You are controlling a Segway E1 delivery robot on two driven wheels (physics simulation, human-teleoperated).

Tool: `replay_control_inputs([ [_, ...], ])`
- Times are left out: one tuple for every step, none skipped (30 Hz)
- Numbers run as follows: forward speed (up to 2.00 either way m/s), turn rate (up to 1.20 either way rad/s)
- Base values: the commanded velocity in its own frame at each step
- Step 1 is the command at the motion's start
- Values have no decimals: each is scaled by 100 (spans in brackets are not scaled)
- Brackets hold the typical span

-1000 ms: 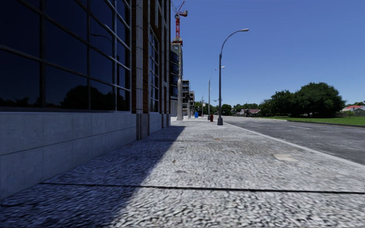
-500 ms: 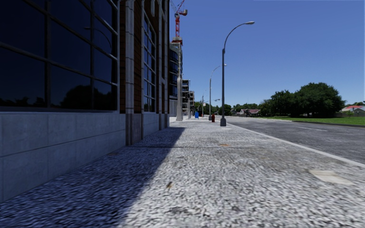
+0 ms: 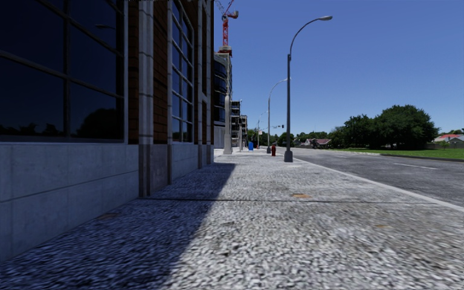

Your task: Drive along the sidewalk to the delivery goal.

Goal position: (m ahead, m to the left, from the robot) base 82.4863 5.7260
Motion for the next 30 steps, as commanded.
replay_control_inputs([
  [200, 0],
  [200, 0],
  [200, 0],
  [200, 0],
  [200, 0],
  [200, 0],
  [200, 0],
  [200, 0],
  [200, 0],
  [200, 0],
  [200, 0],
  [200, 0],
  [200, 0],
  [200, 0],
  [200, 0],
  [200, 0],
  [200, 0],
  [200, 0],
  [200, 0],
  [200, 0],
  [200, 0],
  [200, 0],
  [200, 0],
  [200, 0],
  [200, 0],
  [200, 0],
  [200, 0],
  [200, 0],
  [200, 0],
  [200, 0],
])
